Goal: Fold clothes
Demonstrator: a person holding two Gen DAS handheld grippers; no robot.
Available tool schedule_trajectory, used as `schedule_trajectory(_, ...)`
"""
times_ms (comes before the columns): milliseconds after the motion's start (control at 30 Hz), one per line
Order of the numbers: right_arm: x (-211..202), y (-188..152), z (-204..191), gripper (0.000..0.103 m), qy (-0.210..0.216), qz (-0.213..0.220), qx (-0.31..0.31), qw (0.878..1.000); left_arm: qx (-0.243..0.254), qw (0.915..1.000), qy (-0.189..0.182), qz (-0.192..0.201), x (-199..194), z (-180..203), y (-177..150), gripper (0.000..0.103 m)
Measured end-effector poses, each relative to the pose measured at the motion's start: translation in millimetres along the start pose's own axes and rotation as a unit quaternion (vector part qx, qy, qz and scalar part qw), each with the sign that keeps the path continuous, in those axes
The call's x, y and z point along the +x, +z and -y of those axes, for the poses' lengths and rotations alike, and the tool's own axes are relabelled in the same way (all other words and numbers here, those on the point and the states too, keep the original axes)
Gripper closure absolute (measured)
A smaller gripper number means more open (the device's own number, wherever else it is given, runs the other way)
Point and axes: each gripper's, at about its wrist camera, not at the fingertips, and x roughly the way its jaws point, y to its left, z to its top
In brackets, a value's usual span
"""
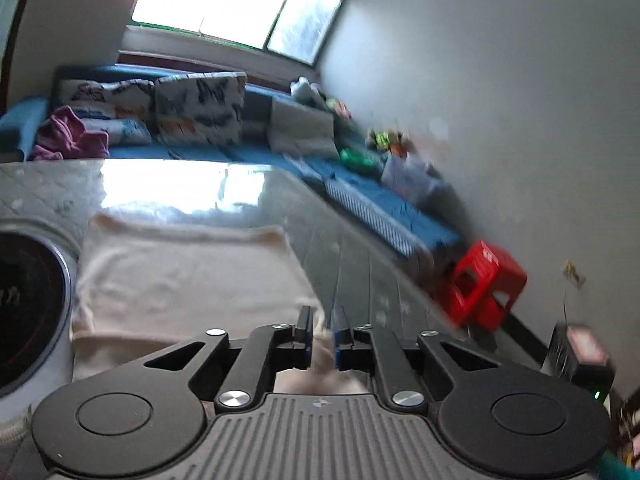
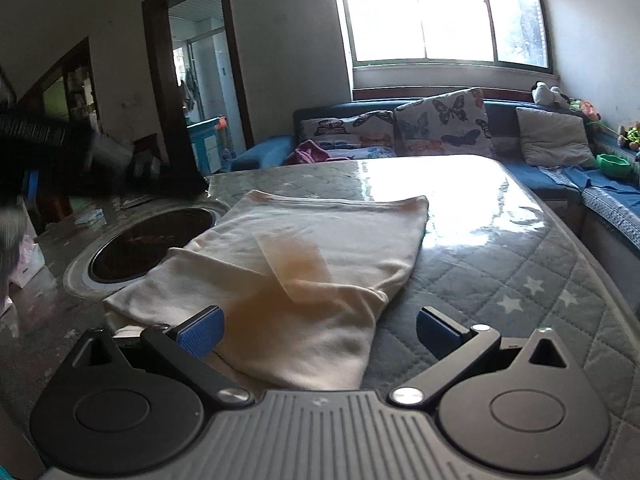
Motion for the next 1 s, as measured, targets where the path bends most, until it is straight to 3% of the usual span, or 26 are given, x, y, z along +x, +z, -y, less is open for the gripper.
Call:
schedule_trajectory(200,-6,4,6,0.000,-0.001,0.008,0.018,1.000,0.028,0.9970,0.070,-0.018,-13,-32,-25,0.073)
schedule_trajectory(300,-2,8,1,0.004,0.013,0.005,0.011,1.000,0.041,0.9928,0.109,-0.027,-20,-50,-38,0.073)
schedule_trajectory(500,22,11,-12,0.033,0.040,-0.033,0.004,0.999,0.068,0.9792,0.186,-0.044,-35,-85,-63,0.073)
schedule_trajectory(567,26,12,-13,0.039,0.040,-0.036,0.007,0.999,0.076,0.9774,0.192,-0.043,-34,-87,-66,0.073)
schedule_trajectory(767,28,22,-26,0.039,0.024,-0.018,-0.023,0.999,0.076,0.9759,0.199,-0.049,-33,-94,-74,0.076)
schedule_trajectory(1000,44,28,-34,0.039,0.046,-0.029,-0.040,0.998,0.062,0.9755,0.205,-0.048,-47,-101,-66,0.079)
